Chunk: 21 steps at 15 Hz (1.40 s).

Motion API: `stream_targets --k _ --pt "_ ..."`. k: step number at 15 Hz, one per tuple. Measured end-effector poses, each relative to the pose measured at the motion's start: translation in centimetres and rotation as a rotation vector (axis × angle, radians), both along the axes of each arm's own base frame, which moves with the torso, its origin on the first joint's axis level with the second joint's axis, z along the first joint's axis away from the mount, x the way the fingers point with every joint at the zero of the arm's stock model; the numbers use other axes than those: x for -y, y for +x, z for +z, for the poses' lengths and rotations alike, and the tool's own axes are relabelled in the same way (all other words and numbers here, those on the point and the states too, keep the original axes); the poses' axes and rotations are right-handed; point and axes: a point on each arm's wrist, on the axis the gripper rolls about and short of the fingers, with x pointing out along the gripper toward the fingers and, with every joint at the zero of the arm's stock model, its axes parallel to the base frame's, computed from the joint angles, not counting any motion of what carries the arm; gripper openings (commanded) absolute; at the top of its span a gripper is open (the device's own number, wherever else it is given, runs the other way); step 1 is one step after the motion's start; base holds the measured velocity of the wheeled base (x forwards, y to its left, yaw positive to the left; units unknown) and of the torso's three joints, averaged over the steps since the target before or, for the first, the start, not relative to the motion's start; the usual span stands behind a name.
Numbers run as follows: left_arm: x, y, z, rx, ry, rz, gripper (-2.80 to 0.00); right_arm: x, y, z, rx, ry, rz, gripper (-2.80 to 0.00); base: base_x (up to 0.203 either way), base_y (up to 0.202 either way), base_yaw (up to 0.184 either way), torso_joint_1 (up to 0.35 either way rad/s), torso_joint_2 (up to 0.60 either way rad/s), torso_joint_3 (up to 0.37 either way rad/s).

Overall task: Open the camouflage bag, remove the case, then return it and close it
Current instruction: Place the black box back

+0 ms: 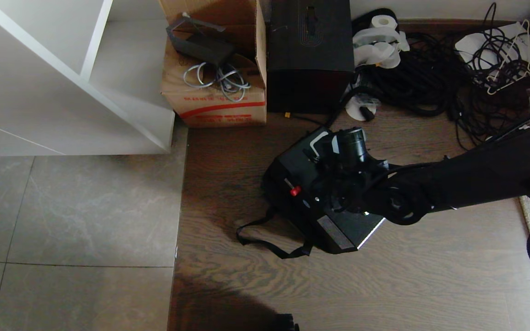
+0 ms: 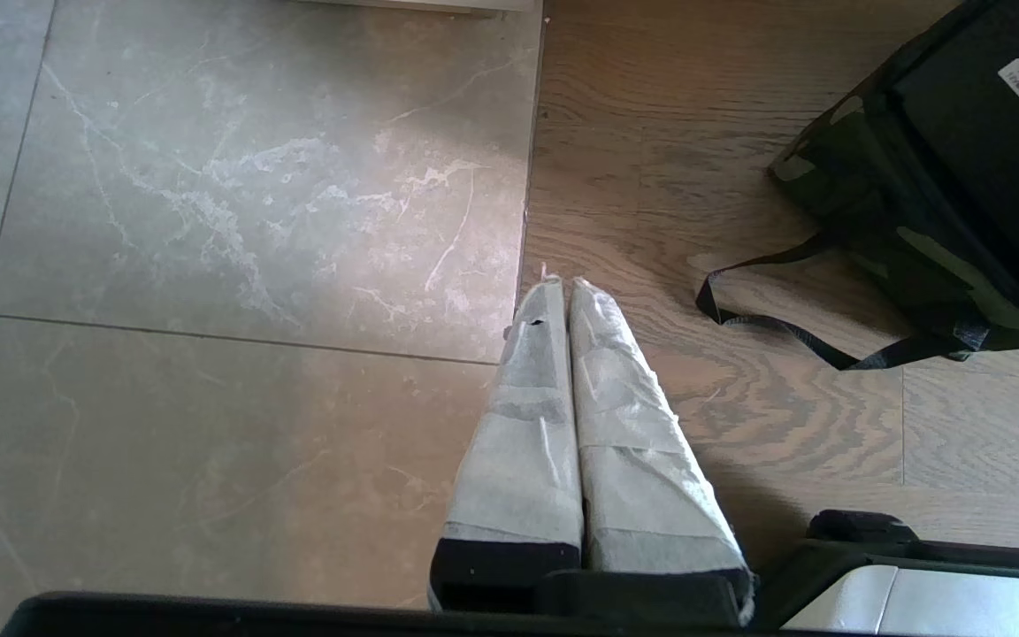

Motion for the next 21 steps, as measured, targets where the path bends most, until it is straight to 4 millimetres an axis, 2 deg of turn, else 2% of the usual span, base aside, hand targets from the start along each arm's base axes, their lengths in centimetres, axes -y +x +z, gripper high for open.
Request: stream_targets --k 12,21 --pt "0.0 0.0 0.0 0.0 0.0 0.001 -2.8 -1.2 1.5 -1.3 0.019 -0.007 0.086 -2.8 0.0 0.0 0.0 0.0 0.0 0.0" --pt "0.0 0.0 0.0 0.0 0.0 0.0 -2.8 -1.0 2.6 -1.9 0.016 -0.024 0.098 -2.8 0.0 0.0 0.0 0.0 0.0 0.0"
